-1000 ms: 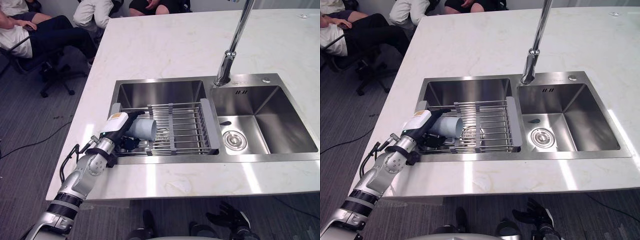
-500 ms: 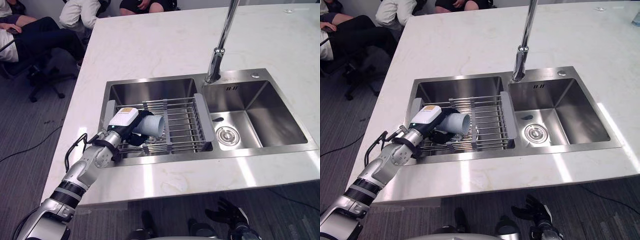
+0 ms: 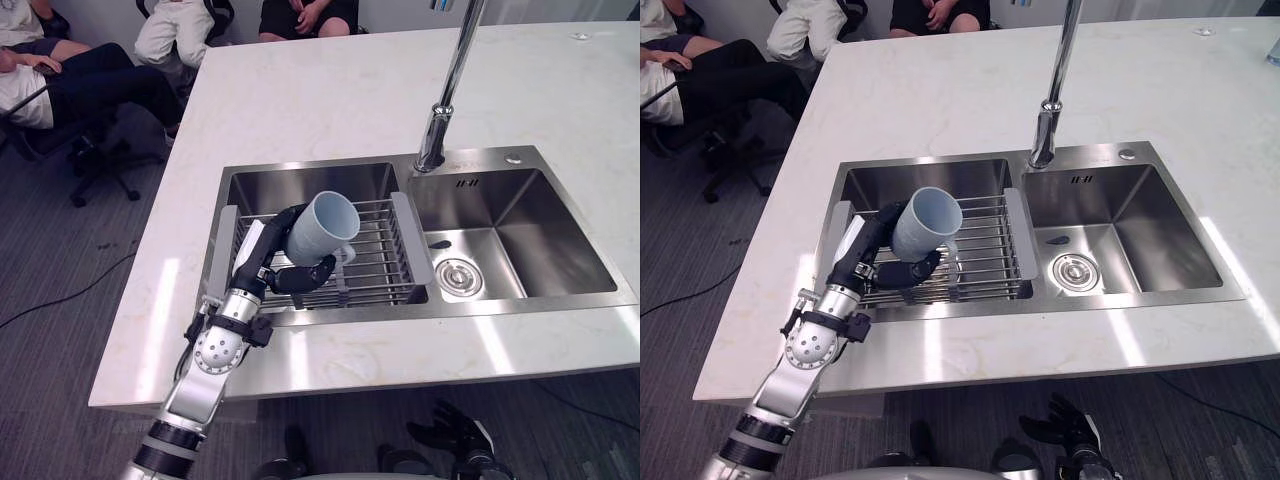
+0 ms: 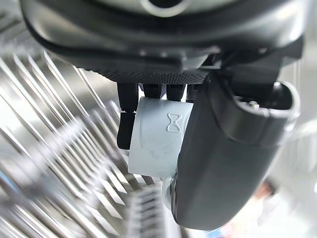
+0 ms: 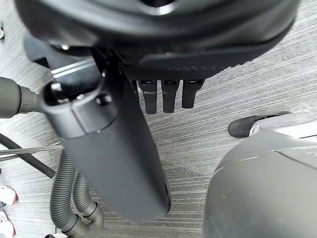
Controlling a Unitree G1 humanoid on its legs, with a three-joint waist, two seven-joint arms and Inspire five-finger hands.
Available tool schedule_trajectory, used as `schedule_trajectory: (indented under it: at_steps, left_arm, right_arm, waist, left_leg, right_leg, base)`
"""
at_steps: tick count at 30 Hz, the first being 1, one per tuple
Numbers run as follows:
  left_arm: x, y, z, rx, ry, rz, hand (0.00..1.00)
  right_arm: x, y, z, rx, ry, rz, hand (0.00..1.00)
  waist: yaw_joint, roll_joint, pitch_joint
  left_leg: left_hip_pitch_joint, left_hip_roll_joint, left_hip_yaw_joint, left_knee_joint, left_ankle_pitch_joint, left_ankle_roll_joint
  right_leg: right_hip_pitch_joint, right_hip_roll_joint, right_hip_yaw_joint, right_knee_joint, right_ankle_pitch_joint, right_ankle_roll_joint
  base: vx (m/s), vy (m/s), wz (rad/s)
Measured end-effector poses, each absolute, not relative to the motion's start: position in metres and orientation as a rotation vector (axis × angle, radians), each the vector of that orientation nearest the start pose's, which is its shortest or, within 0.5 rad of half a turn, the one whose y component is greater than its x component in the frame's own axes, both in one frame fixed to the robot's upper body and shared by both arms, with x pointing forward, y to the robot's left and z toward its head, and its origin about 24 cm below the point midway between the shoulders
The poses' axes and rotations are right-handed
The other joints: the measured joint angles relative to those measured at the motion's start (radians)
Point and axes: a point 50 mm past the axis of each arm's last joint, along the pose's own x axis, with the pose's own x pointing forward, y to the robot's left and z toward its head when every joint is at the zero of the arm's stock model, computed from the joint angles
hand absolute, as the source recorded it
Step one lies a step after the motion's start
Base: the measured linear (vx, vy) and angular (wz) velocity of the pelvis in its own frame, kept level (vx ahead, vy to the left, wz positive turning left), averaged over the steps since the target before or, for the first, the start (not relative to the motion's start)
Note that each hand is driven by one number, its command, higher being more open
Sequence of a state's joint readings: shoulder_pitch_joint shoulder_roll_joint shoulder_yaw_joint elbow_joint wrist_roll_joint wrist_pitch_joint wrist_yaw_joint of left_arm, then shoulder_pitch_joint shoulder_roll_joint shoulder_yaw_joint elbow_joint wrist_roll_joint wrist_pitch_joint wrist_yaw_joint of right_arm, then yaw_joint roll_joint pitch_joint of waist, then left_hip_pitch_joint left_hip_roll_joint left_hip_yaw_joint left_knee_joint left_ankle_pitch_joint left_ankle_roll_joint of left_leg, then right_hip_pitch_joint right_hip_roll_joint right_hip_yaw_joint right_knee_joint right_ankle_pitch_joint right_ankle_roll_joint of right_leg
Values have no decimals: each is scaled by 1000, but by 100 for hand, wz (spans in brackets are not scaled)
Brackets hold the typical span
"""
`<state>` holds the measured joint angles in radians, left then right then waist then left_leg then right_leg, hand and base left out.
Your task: Walk over to the sink, pick up the cup, carry it to the dishwasher, place the cup inside the dishwasher, then close the dishwasher door
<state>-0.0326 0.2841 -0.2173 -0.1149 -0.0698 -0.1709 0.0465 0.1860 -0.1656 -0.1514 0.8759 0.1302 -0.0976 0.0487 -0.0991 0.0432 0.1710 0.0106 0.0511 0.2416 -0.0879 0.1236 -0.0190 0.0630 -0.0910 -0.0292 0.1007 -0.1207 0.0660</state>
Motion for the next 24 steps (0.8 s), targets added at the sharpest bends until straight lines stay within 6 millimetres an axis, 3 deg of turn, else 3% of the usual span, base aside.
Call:
schedule_trajectory:
  at_steps: [6, 13, 15, 18, 21, 22, 23, 24]
  left_arm:
    - [235, 132, 90, -86, -288, -196, 30]
    - [227, 121, 101, -162, -336, -221, 30]
    - [226, 116, 102, -173, -343, -232, 30]
    - [226, 113, 103, -184, -347, -240, 30]
    - [224, 117, 99, -190, -331, -205, 30]
    - [221, 121, 98, -195, -325, -182, 30]
    - [219, 123, 98, -197, -327, -169, 30]
    - [217, 125, 98, -208, -328, -150, 30]
  right_arm:
    - [92, -239, -141, 37, 926, -297, 90]
    - [93, -239, -141, 34, 923, -310, 90]
    - [97, -237, -141, 45, 912, -324, 90]
    - [101, -231, -141, 56, 904, -327, 90]
    - [94, -231, -143, 57, 923, -332, 90]
    - [93, -231, -143, 56, 927, -332, 90]
    - [93, -231, -143, 56, 927, -331, 90]
    - [93, -235, -142, 41, 926, -333, 90]
  waist:
    - [7, -3, -8]
    - [15, -6, -27]
    - [22, -13, -22]
    - [22, -30, -10]
    - [34, -42, 1]
    - [37, -49, -5]
    - [39, -58, -11]
    - [60, -59, -18]
  left_leg:
    - [0, 2, 21, 0, -4, 0]
    - [1, 5, 92, 15, -22, 6]
    - [-36, 21, 118, 68, -43, 14]
    - [-99, 46, 123, 153, -79, 39]
    - [-103, 50, 103, 183, -80, 52]
    - [-120, 44, 90, 195, -70, 62]
    - [-134, 34, 79, 201, -64, 54]
    - [-179, 27, 63, 204, -43, 33]
  right_leg:
    - [-10, 0, 26, 0, 5, 3]
    - [-51, 4, 101, 30, 21, 12]
    - [-107, 6, 125, 97, 20, 17]
    - [-163, 2, 89, 173, 16, 32]
    - [-200, -27, 12, 554, -127, 42]
    - [-181, -40, 5, 651, -134, 47]
    - [-177, -47, 6, 663, -109, 46]
    - [-184, -38, 6, 601, -141, 64]
  base:
    - [5, 9, -10]
    - [13, 19, -31]
    - [-80, -1, -37]
    - [-141, -14, -8]
    - [-162, -57, 30]
    - [-100, -83, 47]
    - [-171, -158, 37]
    - [-156, -116, 18]
